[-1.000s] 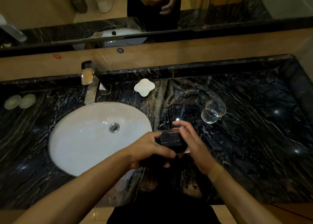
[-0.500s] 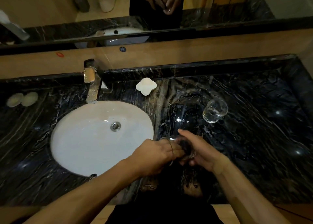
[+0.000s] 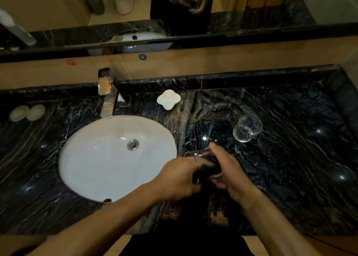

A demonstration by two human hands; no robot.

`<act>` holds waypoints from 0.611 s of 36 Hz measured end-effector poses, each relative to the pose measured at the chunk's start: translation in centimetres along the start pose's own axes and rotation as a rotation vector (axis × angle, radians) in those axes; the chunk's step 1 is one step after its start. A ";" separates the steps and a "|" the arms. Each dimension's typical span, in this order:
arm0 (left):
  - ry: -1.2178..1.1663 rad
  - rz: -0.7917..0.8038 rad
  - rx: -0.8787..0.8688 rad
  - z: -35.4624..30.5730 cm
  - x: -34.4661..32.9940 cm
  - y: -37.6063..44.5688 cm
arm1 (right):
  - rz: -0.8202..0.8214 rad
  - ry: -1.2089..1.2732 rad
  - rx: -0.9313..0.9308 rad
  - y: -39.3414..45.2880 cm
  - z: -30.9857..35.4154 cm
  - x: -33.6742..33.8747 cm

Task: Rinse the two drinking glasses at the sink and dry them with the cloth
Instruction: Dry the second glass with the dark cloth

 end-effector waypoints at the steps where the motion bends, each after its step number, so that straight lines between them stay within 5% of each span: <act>1: 0.297 0.008 -0.171 0.0 -0.2 -0.2 | 0.064 -0.027 -0.126 -0.1 -0.3 0.1; 3: 0.573 0.077 -0.363 0.6 -0.6 -0.5 | 0.188 -0.046 -0.287 -0.4 -0.8 0.3; 6: 0.504 0.114 -0.305 1.2 -0.7 -0.6 | 0.255 -0.059 -0.240 -0.6 -0.8 0.1; 8: 0.123 0.108 -0.044 1.1 -0.3 -0.3 | 0.197 -0.045 -0.077 -0.6 -0.6 0.1; 11: -0.763 0.146 0.434 1.3 -0.2 -0.4 | 0.093 -0.021 0.203 -0.8 -0.2 0.2; 14: -1.136 0.193 0.622 0.8 -0.1 -0.9 | 0.007 -0.093 0.328 -1.2 0.2 -0.2; 17: -0.840 0.178 0.521 0.4 -0.1 -0.7 | -0.026 -0.035 0.089 -1.1 0.2 -0.3; 20: 0.008 0.221 0.085 0.2 0.4 -0.4 | 0.170 0.086 -0.304 -1.2 -1.1 -0.3; 22: 0.371 0.286 -0.129 0.2 0.5 -0.5 | 0.294 0.153 -0.370 -1.3 -1.5 0.0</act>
Point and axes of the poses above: each hand's wrist, its own y-axis towards the middle knuckle, its own x-axis out of the back of the hand, z = x × y, the point moved 4 cm from there along y, towards the middle knuckle, and after that the axes turned 6 degrees about -y, right-handed, at the moved point
